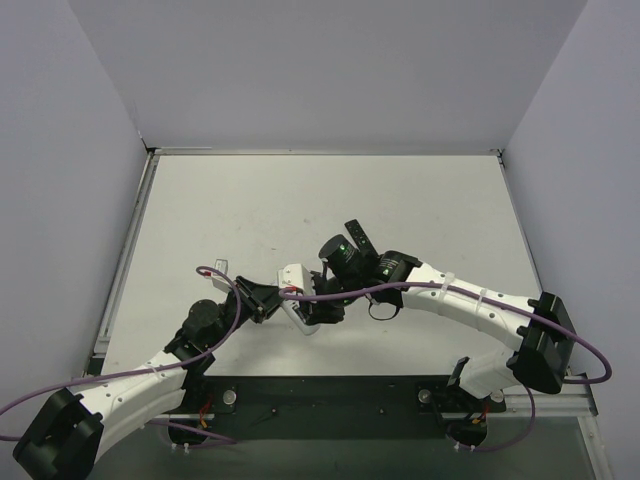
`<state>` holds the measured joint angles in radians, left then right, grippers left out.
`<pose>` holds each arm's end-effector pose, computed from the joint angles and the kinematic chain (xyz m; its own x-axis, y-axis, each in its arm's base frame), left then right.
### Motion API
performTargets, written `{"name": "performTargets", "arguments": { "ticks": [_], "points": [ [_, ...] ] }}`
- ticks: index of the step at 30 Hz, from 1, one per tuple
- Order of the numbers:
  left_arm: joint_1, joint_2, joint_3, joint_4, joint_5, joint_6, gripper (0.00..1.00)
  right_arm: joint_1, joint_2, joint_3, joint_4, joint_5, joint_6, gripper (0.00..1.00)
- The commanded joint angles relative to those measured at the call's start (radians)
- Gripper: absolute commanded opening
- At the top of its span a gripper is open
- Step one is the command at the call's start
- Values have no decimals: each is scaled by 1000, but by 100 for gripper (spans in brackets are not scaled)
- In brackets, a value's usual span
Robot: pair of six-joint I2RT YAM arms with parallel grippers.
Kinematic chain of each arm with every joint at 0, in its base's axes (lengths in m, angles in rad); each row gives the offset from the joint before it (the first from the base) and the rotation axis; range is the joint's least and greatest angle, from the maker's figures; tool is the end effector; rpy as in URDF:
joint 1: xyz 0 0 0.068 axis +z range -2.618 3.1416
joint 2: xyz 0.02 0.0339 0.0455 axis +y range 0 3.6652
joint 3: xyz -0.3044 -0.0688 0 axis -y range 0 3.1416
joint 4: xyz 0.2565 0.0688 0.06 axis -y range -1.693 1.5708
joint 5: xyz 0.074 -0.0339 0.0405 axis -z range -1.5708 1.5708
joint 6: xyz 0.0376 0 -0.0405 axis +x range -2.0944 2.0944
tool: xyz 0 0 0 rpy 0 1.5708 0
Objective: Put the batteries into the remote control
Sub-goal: Load the battery into the remote control.
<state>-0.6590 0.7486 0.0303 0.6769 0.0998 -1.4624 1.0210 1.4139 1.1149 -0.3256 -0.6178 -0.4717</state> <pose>0.1091 -0.0892 0.1924 -0.6875 -0.7187 -0.1040 0.0419 0.1037 -0.9937 0.1487 0.2843 0.3347 0.1552 -0.4556 -0.8765 -0.9767 -0.2040 -0.0669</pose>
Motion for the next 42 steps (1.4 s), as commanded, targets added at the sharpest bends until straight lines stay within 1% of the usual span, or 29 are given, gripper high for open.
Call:
{"name": "performTargets", "arguments": {
  "ticks": [1,5,9,19,23,29,33,42],
  "points": [
    [1,-20,54,128,37,-21,0,4,-15,37,-7,1,-18,19],
    [2,-20,54,127,43,-21,0,4,-44,45,-16,0,-33,23],
    [2,-20,57,128,49,-19,0,4,-53,45,-21,6,-44,23],
    [4,-17,57,131,57,-19,0,-5,-67,40,-29,15,-54,34],
    [7,-15,59,135,61,-18,0,-10,-79,40,-30,-8,-68,36],
    [9,-8,60,139,71,-21,0,-15,-93,43,-30,-39,-81,36],
    [10,-5,63,141,78,-18,0,-18,-107,45,-32,-91,-91,34],
    [10,12,71,162,106,-23,0,-38,-101,43,-33,-177,-166,33]
  ]
}}
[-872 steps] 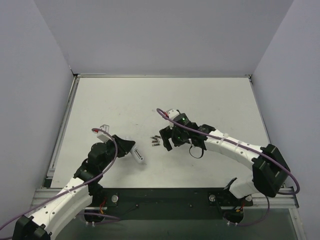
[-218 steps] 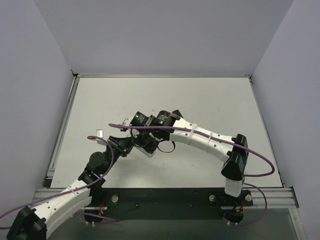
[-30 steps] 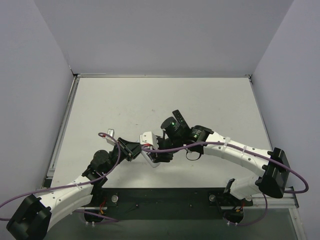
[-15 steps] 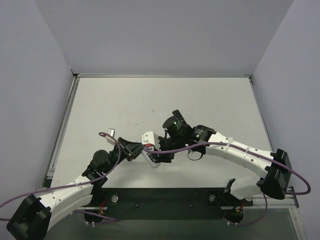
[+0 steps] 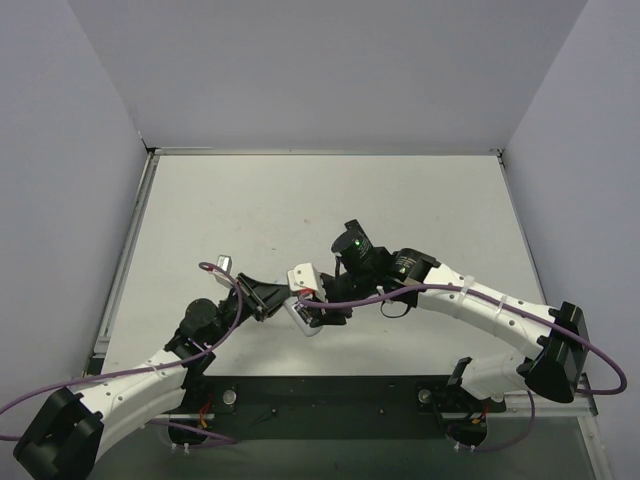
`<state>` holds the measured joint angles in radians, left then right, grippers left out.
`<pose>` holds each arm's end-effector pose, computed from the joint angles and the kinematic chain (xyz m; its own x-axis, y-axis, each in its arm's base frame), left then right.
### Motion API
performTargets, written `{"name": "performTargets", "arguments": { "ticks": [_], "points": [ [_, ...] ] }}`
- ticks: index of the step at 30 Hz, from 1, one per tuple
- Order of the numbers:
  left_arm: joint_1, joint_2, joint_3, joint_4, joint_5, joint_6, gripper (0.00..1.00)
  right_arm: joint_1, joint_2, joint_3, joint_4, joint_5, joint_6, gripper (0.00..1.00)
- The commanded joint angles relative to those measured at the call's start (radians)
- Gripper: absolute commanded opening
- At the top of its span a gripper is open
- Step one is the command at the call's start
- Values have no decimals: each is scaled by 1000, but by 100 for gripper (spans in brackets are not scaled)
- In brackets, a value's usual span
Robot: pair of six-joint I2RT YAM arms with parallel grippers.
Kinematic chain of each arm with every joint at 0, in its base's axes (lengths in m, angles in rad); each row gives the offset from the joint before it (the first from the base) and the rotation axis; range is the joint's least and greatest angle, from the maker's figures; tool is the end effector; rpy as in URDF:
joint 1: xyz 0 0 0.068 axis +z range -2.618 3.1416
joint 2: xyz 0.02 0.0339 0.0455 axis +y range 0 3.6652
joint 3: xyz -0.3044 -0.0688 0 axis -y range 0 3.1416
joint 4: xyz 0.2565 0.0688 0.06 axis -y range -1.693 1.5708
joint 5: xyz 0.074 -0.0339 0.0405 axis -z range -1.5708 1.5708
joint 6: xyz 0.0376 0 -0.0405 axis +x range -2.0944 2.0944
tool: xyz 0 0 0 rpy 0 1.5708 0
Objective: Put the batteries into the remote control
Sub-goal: Load the battery into the remote control.
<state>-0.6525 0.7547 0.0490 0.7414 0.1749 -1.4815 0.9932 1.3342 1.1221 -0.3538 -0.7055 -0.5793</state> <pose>0.1099 -0.0922 0.2053 -0.7306 -0.6761 -0.0953 0.0939 0.0388 -0.9948 0.1426 0.2635 0.3591 0.2678 -0.3524 -0.8967 -0.9441 -0.2818 -0.1712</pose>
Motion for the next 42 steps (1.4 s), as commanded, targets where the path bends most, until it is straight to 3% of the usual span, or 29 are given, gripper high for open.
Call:
{"name": "performTargets", "arguments": {
  "ticks": [1,8,17,31,42],
  "points": [
    [4,9,55,99,34,-3,0,-11,-18,38,-2,-98,-65,33],
    [4,11,57,101,41,-3,0,-13,-13,36,-2,-110,-109,32],
    [4,15,60,102,46,-3,0,-13,-1,35,-4,-127,-132,22],
    [4,25,68,108,51,-2,0,-14,33,27,-8,-127,-143,21],
    [5,32,75,115,55,-2,0,-5,63,31,-10,-88,-129,15]
  ]
}}
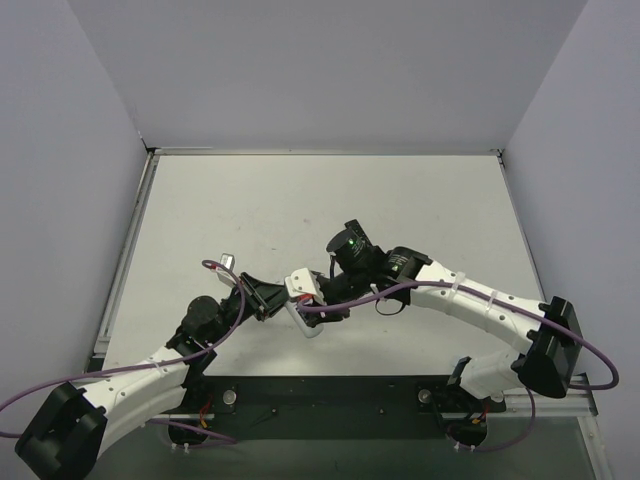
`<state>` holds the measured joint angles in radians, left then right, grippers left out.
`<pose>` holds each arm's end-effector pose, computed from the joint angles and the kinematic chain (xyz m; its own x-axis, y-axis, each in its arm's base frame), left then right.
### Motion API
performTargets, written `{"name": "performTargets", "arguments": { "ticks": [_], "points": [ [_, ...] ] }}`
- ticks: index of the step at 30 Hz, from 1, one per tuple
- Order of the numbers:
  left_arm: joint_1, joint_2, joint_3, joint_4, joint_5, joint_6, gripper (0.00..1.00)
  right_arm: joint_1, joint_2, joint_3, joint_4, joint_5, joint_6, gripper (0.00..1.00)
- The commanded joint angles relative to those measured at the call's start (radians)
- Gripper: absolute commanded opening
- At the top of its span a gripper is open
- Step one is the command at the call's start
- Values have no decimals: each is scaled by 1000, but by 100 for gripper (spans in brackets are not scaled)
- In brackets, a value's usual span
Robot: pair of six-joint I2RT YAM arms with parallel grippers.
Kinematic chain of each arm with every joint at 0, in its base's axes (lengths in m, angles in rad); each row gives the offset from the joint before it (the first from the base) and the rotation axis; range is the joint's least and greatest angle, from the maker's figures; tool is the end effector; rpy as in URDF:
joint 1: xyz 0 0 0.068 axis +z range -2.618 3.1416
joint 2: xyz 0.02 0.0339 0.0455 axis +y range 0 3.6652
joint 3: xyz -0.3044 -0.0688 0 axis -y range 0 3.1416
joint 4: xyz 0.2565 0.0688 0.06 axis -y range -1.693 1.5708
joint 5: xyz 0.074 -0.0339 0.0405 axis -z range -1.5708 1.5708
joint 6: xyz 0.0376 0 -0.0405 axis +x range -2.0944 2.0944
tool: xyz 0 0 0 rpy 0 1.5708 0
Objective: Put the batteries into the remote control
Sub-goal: Load the battery into the remote control.
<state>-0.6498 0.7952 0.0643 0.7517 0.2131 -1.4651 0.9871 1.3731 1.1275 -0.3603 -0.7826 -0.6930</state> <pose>0.1135 -0.0963 0.2066 -0.7537 -0.6480 -0.1099 0.0966 0.0561 -0.9937 0.1467 0.2702 0.3505 0.3406 -0.3063 -0.8889 -0.9015 -0.3750 -0.2162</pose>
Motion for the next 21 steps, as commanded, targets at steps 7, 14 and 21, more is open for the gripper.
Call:
{"name": "performTargets", "arguments": {
  "ticks": [7,14,21],
  "points": [
    [1,-2,63,126,20,-23,0,21,47,14,7,34,-11,14],
    [1,-8,62,138,22,-35,0,21,78,-18,50,77,4,11],
    [1,-27,58,141,20,-46,0,16,99,-47,122,89,35,11]
  ]
}}
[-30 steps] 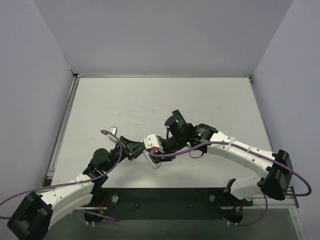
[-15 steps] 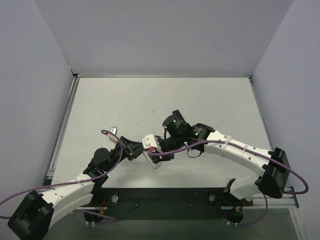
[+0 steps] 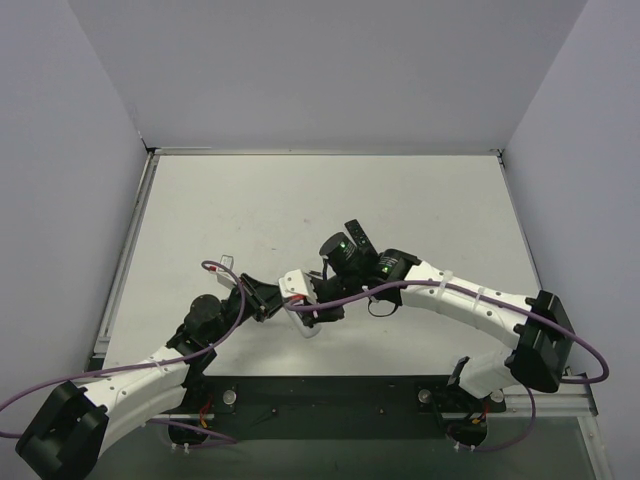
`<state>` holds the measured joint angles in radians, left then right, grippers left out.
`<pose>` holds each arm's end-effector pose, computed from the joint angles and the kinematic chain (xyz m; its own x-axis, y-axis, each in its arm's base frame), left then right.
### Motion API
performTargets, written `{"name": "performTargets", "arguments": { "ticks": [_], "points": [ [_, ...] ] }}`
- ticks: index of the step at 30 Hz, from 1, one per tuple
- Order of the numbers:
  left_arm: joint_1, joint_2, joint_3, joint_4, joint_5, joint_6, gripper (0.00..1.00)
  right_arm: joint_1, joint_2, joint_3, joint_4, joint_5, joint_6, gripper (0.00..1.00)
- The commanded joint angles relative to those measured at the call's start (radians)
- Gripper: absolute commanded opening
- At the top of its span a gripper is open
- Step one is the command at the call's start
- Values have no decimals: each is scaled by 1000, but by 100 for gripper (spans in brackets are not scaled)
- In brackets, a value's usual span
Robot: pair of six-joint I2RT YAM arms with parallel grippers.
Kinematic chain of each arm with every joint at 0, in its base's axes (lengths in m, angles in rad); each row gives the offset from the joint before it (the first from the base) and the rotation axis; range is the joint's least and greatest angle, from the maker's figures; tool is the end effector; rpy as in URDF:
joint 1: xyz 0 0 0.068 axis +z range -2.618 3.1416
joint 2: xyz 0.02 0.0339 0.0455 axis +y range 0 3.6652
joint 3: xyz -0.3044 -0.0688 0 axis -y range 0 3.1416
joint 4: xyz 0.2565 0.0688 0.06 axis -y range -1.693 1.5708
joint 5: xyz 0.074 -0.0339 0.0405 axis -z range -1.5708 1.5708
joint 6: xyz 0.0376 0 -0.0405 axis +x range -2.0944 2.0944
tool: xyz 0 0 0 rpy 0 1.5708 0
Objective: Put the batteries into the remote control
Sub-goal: Load the battery into the remote control.
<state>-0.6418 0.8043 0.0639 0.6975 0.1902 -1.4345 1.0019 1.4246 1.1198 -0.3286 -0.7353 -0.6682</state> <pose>0.1155 -0.0952 0.1993 -0.7370 -0.6638 -0.1277 0.0664 0.1169 -0.9909 0.1514 0.2836 0.3346 0.3173 -0.3567 -0.8787 -0.9166 -0.3529 -0.1877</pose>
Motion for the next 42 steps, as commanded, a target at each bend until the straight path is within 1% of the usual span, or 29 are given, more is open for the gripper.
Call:
{"name": "performTargets", "arguments": {
  "ticks": [1,5,11,14,17,18,20,21,23,24,25,27,28,30,31,33,34,35,37,40,42],
  "points": [
    [-7,-39,59,195,43,-76,0,1,51,-41,98,45,13,11],
    [-7,-43,54,203,43,-83,0,1,62,-54,140,51,25,11],
    [-7,-57,45,209,34,-86,0,1,77,-63,149,59,38,11],
    [-6,-65,39,203,22,-64,0,1,70,-68,149,56,59,11],
    [-1,-73,42,140,12,1,0,1,34,-69,160,45,109,11],
    [-1,-76,45,91,5,25,0,0,24,-69,161,50,126,12],
    [2,-79,50,34,-6,103,0,0,-12,-64,168,89,171,13],
    [8,-80,56,-27,-18,127,0,1,-24,-61,166,109,220,14],
    [13,-79,59,-81,-31,192,0,-5,-65,-58,165,183,278,22],
    [22,-77,62,-90,-38,206,0,-9,-79,-57,161,213,338,25],
    [25,-76,60,-95,-40,223,0,-16,-91,-55,154,240,364,33],
    [43,-71,62,-104,-37,261,0,-39,-130,-57,122,319,421,38],
    [50,-68,56,-101,-31,266,0,-49,-144,-58,111,345,480,42],
    [67,-59,47,-67,-6,276,0,-84,-182,-78,71,394,539,46],
    [85,-56,42,-56,3,279,0,-100,-194,-87,62,414,603,52],
    [103,-50,19,-15,34,283,0,-147,-234,-113,42,433,657,59],
    [126,-50,11,-3,44,284,0,-166,-246,-139,37,442,695,65],
    [137,-48,2,14,57,283,0,-183,-266,-155,31,442,750,67],
    [157,-51,-6,31,86,278,0,-213,-280,-182,31,422,791,71],
    [163,-60,-6,51,103,270,0,-213,-270,-184,31,380,835,72],
    [165,-57,-1,77,115,267,0,-213,-240,-169,42,318,886,72]
  ]
}}
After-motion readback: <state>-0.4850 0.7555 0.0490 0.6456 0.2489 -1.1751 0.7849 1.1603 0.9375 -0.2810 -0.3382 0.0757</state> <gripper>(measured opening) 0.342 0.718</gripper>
